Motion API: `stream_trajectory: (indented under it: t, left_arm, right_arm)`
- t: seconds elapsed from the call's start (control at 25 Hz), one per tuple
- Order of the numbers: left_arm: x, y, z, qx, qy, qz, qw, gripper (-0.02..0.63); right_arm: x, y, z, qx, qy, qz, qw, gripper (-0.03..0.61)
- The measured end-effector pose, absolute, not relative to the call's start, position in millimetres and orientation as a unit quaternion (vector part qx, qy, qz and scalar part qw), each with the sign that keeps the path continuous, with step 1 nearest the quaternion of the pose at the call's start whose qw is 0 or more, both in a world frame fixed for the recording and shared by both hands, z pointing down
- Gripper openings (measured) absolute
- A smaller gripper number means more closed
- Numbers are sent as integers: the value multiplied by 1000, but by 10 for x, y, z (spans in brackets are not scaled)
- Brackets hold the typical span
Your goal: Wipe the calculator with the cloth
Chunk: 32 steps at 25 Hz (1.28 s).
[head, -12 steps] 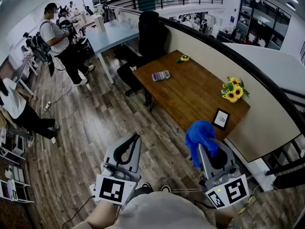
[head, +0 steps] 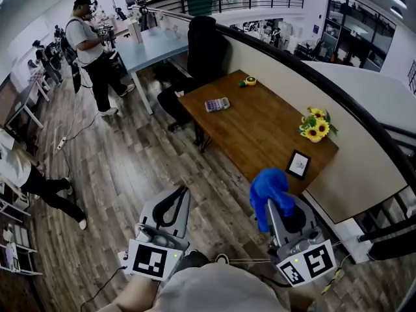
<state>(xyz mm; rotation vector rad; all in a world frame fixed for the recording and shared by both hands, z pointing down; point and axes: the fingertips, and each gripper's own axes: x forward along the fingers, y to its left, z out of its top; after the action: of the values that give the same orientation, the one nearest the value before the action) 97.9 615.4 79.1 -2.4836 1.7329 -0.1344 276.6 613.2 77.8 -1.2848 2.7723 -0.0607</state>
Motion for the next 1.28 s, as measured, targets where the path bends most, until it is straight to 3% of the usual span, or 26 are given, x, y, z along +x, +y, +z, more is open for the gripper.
stream_trajectory:
  t: [0.64,1.28]
  left_arm:
    - [756,5984,951,-812,581,-41,42,17]
    - [47,4675,1091,-816,575,-41,40,17]
  right_arm:
    - [2533,5885,1010,-407,913,-31,8,74]
    - [1828,4543,1216,-406,913,-38,-20,75]
